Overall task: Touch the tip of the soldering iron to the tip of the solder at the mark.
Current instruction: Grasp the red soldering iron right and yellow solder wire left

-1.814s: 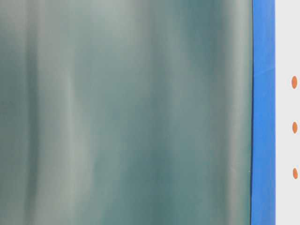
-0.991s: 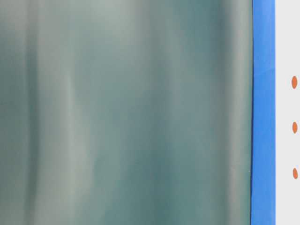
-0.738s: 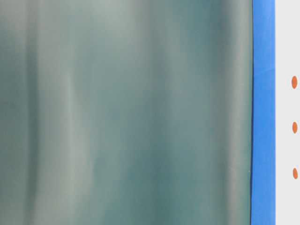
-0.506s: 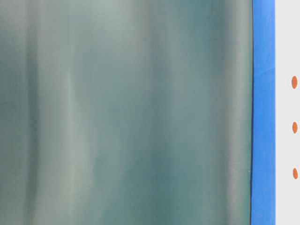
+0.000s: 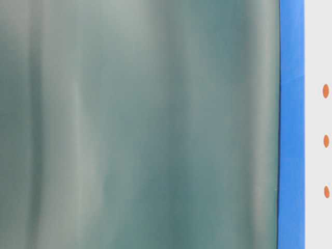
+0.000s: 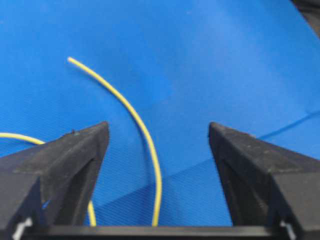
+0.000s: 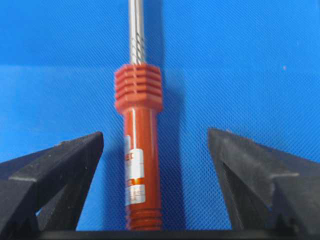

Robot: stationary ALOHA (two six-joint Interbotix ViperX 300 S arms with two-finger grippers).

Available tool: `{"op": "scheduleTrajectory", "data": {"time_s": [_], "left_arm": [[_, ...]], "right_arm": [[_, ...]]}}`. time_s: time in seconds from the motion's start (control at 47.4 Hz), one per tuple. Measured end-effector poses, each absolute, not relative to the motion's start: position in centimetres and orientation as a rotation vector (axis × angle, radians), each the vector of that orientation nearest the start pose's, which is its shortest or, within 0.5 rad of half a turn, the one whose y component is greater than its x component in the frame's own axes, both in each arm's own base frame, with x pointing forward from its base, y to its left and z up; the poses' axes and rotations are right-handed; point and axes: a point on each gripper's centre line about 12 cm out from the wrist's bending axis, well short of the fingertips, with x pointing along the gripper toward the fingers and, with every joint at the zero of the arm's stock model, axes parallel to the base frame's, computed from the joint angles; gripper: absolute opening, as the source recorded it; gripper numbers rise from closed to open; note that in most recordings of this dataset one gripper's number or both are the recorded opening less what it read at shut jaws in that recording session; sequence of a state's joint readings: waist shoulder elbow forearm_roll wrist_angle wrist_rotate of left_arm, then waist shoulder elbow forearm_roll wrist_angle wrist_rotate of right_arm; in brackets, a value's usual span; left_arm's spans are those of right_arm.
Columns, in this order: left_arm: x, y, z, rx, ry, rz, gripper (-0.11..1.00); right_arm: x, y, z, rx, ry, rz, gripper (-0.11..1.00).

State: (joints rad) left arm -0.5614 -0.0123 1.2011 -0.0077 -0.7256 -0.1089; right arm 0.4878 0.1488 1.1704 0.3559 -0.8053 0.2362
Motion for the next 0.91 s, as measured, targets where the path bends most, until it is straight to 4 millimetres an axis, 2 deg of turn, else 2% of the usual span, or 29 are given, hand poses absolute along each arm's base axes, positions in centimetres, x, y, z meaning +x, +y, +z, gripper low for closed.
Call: {"op": "scheduleTrajectory", "data": {"time_s": [0.232,0.422,0.527,0.591,0.717,0.78,0.823,0.907], "left_arm": [[23.1,-14.7,8.3,0.034,0.523,-0.522,0.63],[22.9,-14.7,7.6,0.043,0.557,-0.522,0.54],[22.8,-14.7,7.3,0.057,0.587,-0.520,0.44],[22.7,-14.6,7.1,0.062,0.609,-0.517,0.35],[22.8,-14.6,7.0,0.063,0.630,-0.511,0.09],[22.9,-14.7,7.1,0.061,0.628,-0.511,0.02],[23.0,-14.8,7.1,0.061,0.624,-0.512,0.02],[23.2,-14.9,7.2,0.059,0.620,-0.511,0.02]], "right_arm": [[25.8,10.8,6.1,0.267,0.547,0.111,0.74],[25.8,10.8,6.1,0.259,0.546,0.113,0.73],[25.8,10.8,6.2,0.244,0.544,0.117,0.69],[25.8,10.8,6.2,0.228,0.543,0.121,0.60],[25.8,10.8,6.1,0.195,0.540,0.130,0.24],[25.9,10.8,6.1,0.188,0.536,0.132,0.11],[25.9,10.8,6.2,0.190,0.529,0.133,0.06],[25.9,10.8,6.2,0.189,0.523,0.134,0.06]]}}
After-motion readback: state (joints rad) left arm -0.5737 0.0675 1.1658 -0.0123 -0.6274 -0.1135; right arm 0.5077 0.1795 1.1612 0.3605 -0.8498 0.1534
